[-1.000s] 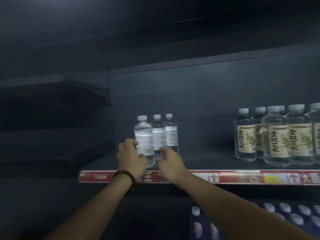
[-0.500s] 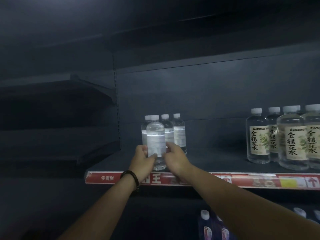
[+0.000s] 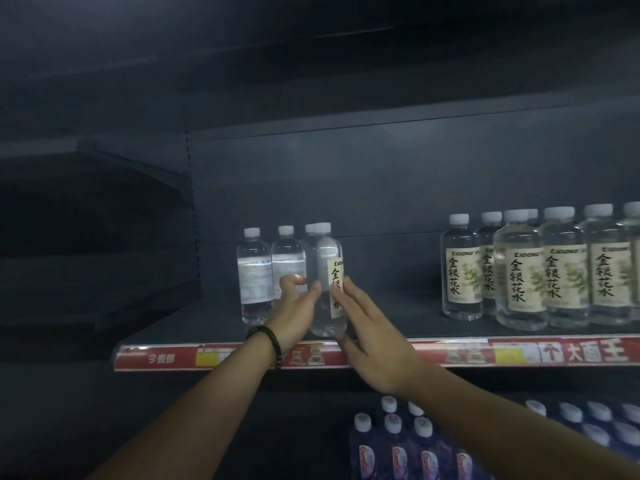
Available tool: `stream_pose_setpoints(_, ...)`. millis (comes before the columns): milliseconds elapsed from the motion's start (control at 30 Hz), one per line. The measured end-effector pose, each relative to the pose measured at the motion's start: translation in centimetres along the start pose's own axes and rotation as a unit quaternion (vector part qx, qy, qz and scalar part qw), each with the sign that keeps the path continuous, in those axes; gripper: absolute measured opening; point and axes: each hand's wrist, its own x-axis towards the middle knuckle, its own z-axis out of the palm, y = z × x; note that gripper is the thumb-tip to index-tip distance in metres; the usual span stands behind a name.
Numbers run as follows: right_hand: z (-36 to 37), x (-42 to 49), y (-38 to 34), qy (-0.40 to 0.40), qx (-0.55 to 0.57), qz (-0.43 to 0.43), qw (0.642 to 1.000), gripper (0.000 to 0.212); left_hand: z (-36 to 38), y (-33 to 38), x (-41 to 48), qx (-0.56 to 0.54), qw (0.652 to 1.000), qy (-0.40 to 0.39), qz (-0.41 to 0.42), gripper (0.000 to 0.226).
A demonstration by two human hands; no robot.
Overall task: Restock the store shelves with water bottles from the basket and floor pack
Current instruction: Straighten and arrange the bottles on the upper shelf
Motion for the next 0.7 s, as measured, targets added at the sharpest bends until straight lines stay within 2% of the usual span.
stream_pose_setpoints(67,-1.1,-1.4,1.1,0.009,-0.019,-0.004,1.000,0.076,1.7,-0.6,1.2,-0.032,0.999,-0.010,-0.007,0.047)
stream_pose_setpoints(233,-4.2,-4.6,3.4,0.039,-0.078,-0.013,0.996,0.076,7.1,1.1,0.6,-0.093,0.995,-0.038,0.028,0.028)
stream_pose_setpoints(333,-6.0,-6.4,4.3,0.039,-0.133,-0.018,0.990,0.079,10.0,2.4,0.3,-0.098,0.992,-0.072,0.035,0.019)
stream_pose_setpoints(467,-8.0,-8.7,5.5,0.044,-0.158,0.013,0.986,0.083,13.2,4.0,-0.1,-0.081,0.989,-0.117,0.042,0.019)
stream_pose_setpoints(600,-9.3,-10.8,6.8,0.050,-0.125,0.076,0.988,0.085,16.2,4.9,-0.5,-0.071,0.984,-0.152,0.060,0.032)
stream_pose_setpoints(700,-10.2,-11.9,7.5,0.052,-0.140,0.103,0.983,0.087,18.2,5.3,-0.6,-0.042,0.983,-0.160,0.086,0.045)
